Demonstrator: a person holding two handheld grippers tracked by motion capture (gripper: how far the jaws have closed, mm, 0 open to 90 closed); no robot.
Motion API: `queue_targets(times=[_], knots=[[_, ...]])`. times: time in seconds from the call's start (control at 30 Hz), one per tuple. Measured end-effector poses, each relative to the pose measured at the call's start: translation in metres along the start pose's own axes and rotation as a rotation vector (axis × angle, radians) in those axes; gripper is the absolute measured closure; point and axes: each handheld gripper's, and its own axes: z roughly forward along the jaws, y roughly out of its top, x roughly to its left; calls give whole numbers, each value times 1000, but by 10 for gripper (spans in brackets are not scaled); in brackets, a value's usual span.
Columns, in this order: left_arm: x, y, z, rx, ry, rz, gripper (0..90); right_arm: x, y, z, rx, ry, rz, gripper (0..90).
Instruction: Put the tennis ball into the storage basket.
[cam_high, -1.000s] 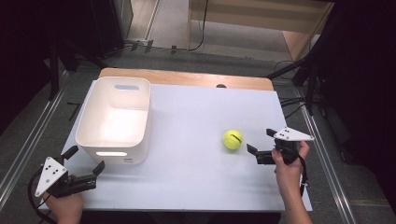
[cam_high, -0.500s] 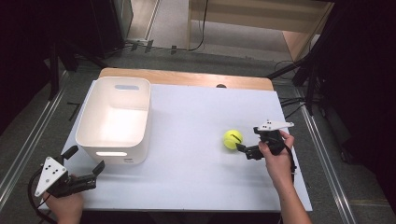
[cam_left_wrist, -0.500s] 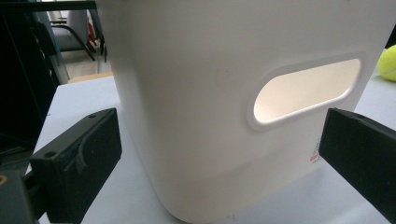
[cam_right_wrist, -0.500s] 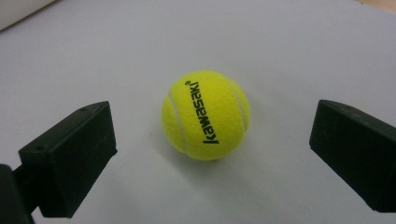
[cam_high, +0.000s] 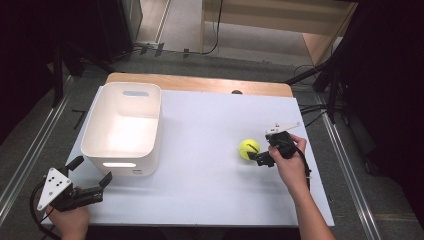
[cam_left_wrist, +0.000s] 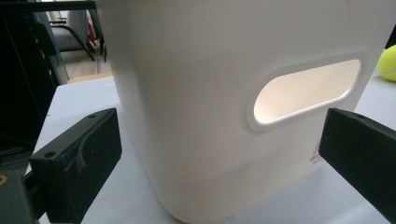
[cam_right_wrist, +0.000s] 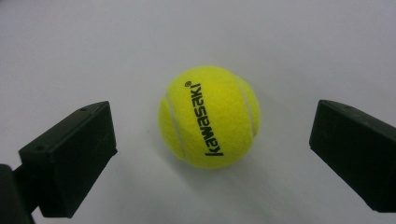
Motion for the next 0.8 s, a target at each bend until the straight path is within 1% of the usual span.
queue_targets(times=[0.03, 0.07, 0.13, 0.17, 0.2, 0.33, 0.37, 0.4, 0.43, 0.5, 0.6, 0.63, 0.67, 0.7, 0.8], knots=[[0, 0, 0, 1, 0, 0, 0, 0, 0, 0, 0, 0, 0, 0], [0, 0, 0, 0, -1, 1, 0, 0, 1, 1, 12, 11, 9, 0], [-1, 0, 0, 3, 2, 2, 0, 0, 3, 5, 21, 4, -7, 0], [-1, 0, 0, 5, 2, 3, 0, 0, 6, 9, 39, 6, -11, 0], [-1, 0, 0, 5, 1, 6, 0, 0, 6, 9, 39, 6, -11, 0], [-1, 0, 0, 4, 1, 5, 0, 2, 11, 15, 74, 4, -7, 0], [-1, 0, 0, 5, 2, 3, 0, 1, 12, 17, 85, 8, -14, 0], [-1, 0, 0, 5, 2, 4, 0, 1, 13, 18, 94, 12, -6, 0], [-1, 0, 0, 6, 2, 4, 0, 1, 13, 20, 101, 14, -12, 0], [-1, 0, 0, 4, 1, 6, 0, 1, 14, 23, 120, 17, -5, 0], [-1, 0, 0, 5, 1, 6, 0, -1, 15, 27, 138, 29, -9, 0], [-1, 0, 0, 6, 1, 7, 0, -1, 15, 28, 148, 29, -9, 9], [-1, 0, 0, 5, 1, 7, 0, -1, 15, 29, 152, 28, -5, 71], [-1, 0, 0, 5, 1, 6, 0, -1, 15, 30, 155, 38, -5, 78], [-1, 0, 0, 5, 2, 7, 0, -1, 15, 34, 167, 27, -9, 78]])
